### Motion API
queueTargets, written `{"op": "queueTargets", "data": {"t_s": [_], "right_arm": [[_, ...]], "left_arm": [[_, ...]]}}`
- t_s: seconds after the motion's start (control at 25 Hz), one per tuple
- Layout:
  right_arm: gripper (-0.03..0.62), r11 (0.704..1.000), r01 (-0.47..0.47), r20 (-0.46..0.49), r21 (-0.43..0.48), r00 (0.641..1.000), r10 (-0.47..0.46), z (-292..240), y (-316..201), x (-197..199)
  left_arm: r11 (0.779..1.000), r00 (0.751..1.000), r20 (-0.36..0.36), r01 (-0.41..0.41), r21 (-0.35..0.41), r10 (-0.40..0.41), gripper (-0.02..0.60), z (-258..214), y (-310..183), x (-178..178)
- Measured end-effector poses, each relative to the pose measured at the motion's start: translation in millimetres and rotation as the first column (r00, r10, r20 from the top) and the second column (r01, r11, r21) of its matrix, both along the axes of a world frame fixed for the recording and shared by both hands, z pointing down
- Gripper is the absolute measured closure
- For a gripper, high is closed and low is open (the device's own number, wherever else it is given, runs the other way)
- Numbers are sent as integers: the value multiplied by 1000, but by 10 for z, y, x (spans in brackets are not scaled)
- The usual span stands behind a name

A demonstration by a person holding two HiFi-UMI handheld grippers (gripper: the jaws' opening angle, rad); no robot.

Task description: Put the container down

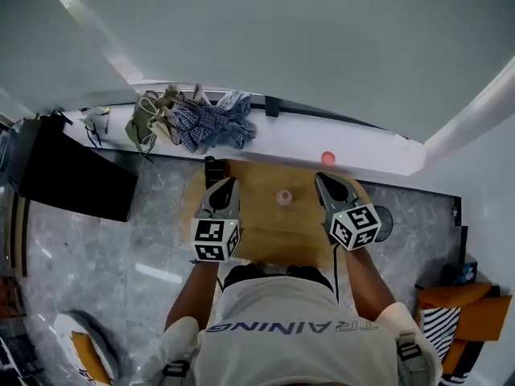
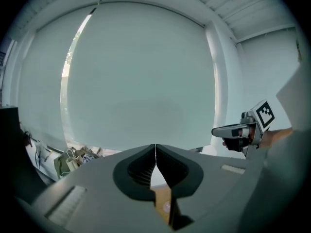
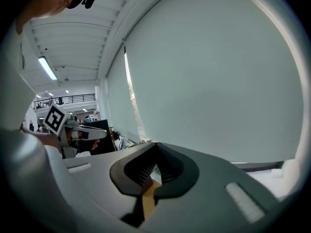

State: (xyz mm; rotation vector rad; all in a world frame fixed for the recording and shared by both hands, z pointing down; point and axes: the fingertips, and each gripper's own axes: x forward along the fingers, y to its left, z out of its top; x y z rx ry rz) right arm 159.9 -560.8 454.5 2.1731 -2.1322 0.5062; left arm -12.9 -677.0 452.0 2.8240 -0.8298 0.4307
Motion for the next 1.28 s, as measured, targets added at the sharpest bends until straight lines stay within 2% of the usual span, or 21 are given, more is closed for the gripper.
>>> {"op": "queueTargets", "data": {"t_s": [0.16,0.36,1.28], "right_arm": [[578,996,-34,-9,79,999,35,-407,-16,70],[579,992,-56,-33,113,998,61,-662,-2,118],[579,993,-59,-61,105,996,66,-699,88,-2]], "left_arm": [[999,999,-51,-13,47,15,580,-407,-22,18],[994,996,-59,-60,91,66,580,-651,76,112],[991,988,-93,-115,71,121,580,-635,196,168]]}}
